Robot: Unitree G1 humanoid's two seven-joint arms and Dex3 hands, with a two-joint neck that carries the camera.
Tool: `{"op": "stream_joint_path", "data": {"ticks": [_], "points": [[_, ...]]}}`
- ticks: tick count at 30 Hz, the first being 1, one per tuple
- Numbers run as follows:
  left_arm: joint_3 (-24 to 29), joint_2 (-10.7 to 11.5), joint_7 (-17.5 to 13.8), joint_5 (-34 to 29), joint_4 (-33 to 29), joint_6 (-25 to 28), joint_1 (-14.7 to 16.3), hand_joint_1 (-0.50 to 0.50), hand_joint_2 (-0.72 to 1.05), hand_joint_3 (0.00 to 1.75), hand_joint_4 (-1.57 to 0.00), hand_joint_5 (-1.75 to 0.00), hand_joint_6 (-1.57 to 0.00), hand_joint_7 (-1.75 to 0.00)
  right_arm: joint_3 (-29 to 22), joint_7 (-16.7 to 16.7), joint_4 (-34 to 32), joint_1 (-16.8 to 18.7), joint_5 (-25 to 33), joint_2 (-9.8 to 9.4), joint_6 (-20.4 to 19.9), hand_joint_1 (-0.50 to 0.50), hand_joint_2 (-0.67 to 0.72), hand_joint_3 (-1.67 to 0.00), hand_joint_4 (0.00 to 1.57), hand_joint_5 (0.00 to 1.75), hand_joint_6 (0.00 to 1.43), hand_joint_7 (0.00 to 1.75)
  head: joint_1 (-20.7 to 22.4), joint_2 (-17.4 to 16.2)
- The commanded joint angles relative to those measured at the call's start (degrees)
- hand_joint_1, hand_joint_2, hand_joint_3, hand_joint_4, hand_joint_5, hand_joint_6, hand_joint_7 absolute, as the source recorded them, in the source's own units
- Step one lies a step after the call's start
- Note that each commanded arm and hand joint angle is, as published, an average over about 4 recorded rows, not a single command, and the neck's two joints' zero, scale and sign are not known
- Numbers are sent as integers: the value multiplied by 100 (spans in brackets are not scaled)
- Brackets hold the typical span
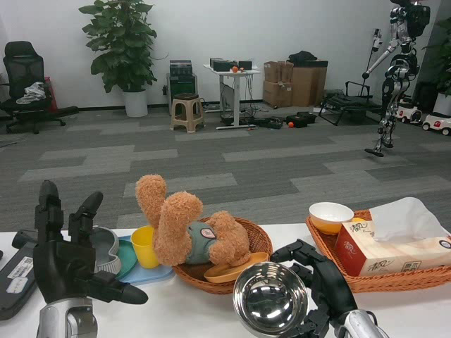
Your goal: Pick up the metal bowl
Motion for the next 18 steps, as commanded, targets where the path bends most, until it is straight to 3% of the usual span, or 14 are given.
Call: {"op": "stream_joint_path", "data": {"ticks": [1,8,12,18], "points": [[17,9,-1,13,43,-33,-53,-50,-55,0,-64,-82,0,0,-33,-34,-71,-53,63,-32,6,33,9,-95,154,107,91,119,-2,-11],[17,18,8,4,43,-33,-53,-50,-55,0,-64,-82,0,0,-42,-34,-71,-53,63,-15,6,31,11,-95,154,107,91,119,-23,-12],[8,27,8,4,52,-33,-61,-50,-55,0,-64,-82,0,-2,-60,-34,-71,-53,67,-6,6,31,9,-87,154,107,91,119,-51,-40],[0,27,8,4,52,-33,-70,-50,-55,0,-64,-82,0,0,-45,-52,-45,-53,148,-6,-26,33,11,-95,157,107,91,119,-73,-44]]}}
